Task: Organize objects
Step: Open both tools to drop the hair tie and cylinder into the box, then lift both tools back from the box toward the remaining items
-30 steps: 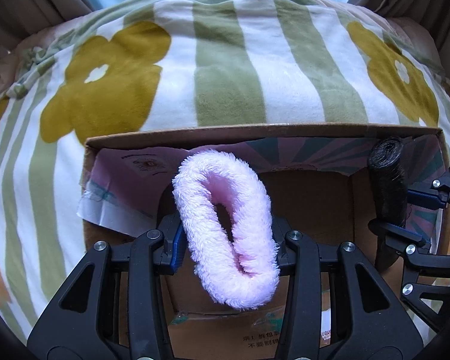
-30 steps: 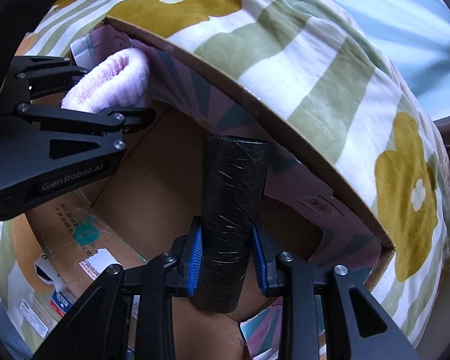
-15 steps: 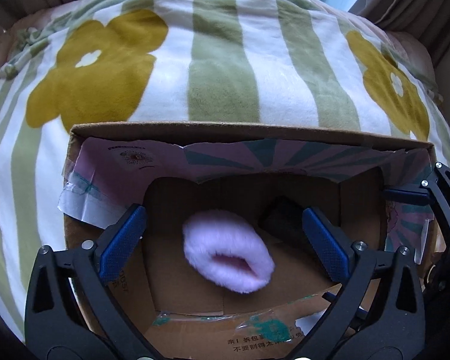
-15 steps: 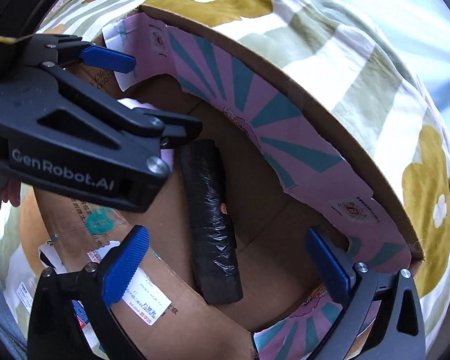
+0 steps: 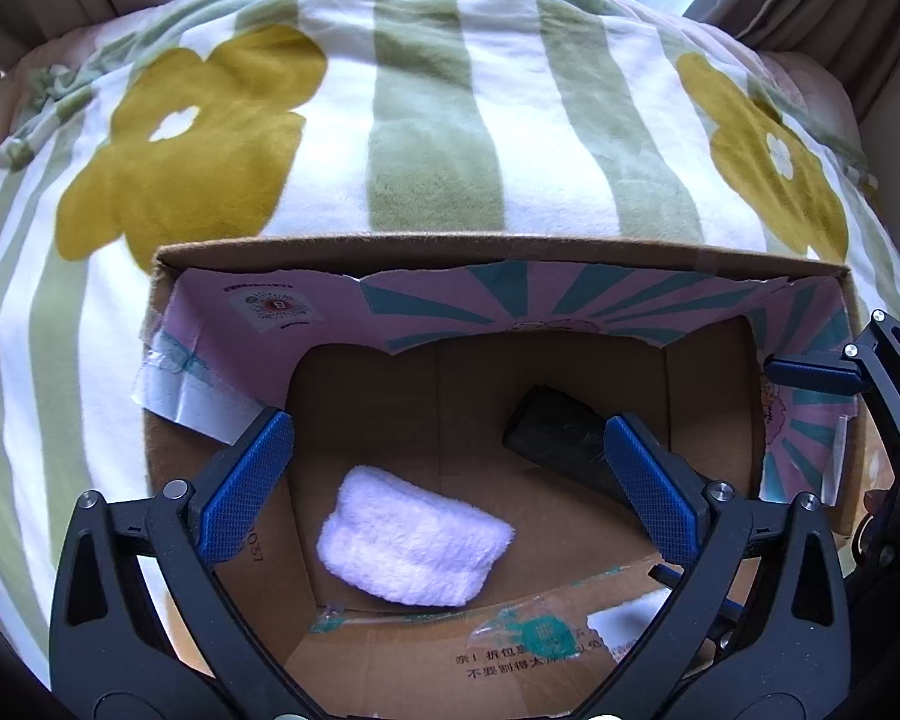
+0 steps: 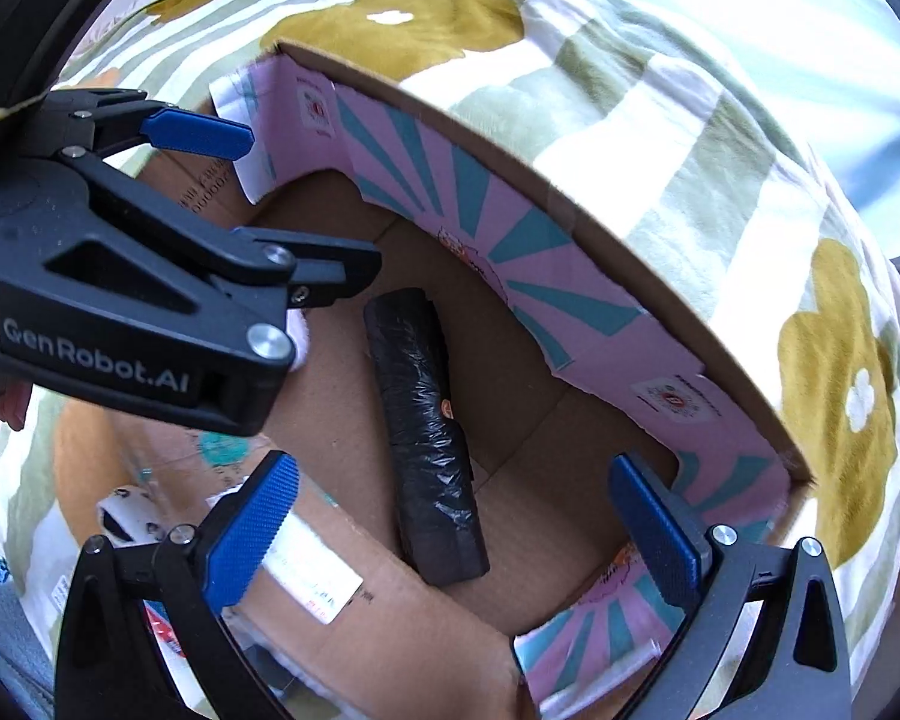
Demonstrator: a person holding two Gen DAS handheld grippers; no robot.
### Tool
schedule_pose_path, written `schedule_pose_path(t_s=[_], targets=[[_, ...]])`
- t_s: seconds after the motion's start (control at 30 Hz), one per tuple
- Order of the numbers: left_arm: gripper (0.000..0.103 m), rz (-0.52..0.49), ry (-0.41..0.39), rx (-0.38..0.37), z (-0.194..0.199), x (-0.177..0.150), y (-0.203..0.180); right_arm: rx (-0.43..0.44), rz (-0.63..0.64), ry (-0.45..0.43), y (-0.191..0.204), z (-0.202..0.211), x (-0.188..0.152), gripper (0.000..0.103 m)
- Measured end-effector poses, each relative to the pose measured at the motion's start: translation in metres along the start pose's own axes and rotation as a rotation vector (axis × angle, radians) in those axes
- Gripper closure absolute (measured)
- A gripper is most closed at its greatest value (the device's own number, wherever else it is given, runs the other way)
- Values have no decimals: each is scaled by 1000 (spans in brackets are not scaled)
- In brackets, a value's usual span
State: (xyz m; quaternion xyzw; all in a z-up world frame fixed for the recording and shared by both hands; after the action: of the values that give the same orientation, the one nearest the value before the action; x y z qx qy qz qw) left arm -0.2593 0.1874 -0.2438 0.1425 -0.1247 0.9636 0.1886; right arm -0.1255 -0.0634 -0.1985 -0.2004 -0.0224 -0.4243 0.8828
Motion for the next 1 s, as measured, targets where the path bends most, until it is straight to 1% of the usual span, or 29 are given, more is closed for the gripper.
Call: schedule_pose_path(t_s=[0.3, 0.33, 0.4, 0.47, 0.5, 0.53, 0.57, 0.63, 0.67, 0.73, 0.77, 0.87, 0.9, 1.0], targets=[[0, -18, -45, -29, 56, 2, -1, -54, -1, -40, 10, 67, -2, 1], [0, -24, -52, -30, 65, 2, -2, -62, 6, -43, 12, 78, -7, 1], [0, -38, -63, -38, 81, 2, -2, -77, 11, -47, 23, 94, -6, 1], [0, -44, -73, -39, 99, 1, -2, -95, 9, -48, 26, 113, -5, 1], [0, -43, -78, -31, 107, 0, -1, -103, 7, -48, 24, 116, 5, 1], [0, -41, -83, -28, 117, -2, 0, -107, 8, -47, 27, 121, 5, 1], [0, -45, -89, -41, 128, -4, 1, -112, 13, -46, 25, 129, 7, 1], [0, -55, -100, -50, 149, -10, 3, -127, -2, -51, 28, 151, -3, 1], [0, -76, -98, -56, 158, -12, 4, -132, -13, -54, 28, 160, -5, 1], [0, -86, -104, -57, 177, -18, 7, -140, -31, -61, 34, 175, -7, 1], [0, -108, -105, -72, 187, -21, 8, -145, -43, -65, 36, 181, -8, 1], [0, -117, -127, -81, 216, -33, 12, -177, -82, -57, 44, 199, -16, 1], [0, -118, -136, -81, 225, -37, 13, -189, -104, -61, 47, 208, -20, 1], [0, -134, -163, -84, 252, -53, 16, -189, -175, -95, 58, 229, -32, 1]])
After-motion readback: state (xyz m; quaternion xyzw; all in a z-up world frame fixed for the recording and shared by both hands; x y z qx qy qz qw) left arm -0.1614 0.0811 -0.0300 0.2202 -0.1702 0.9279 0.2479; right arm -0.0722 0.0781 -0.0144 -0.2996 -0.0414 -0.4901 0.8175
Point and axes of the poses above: each gripper's, at about its wrist camera, not at the fingertips, and z roughly against the way its jaws point, y to its left, x to its top, the point moved 3 cm from there along -z, roughly the way its jaws point, and after that the axes turned 15 degrees about z, right-handed, at the moved point
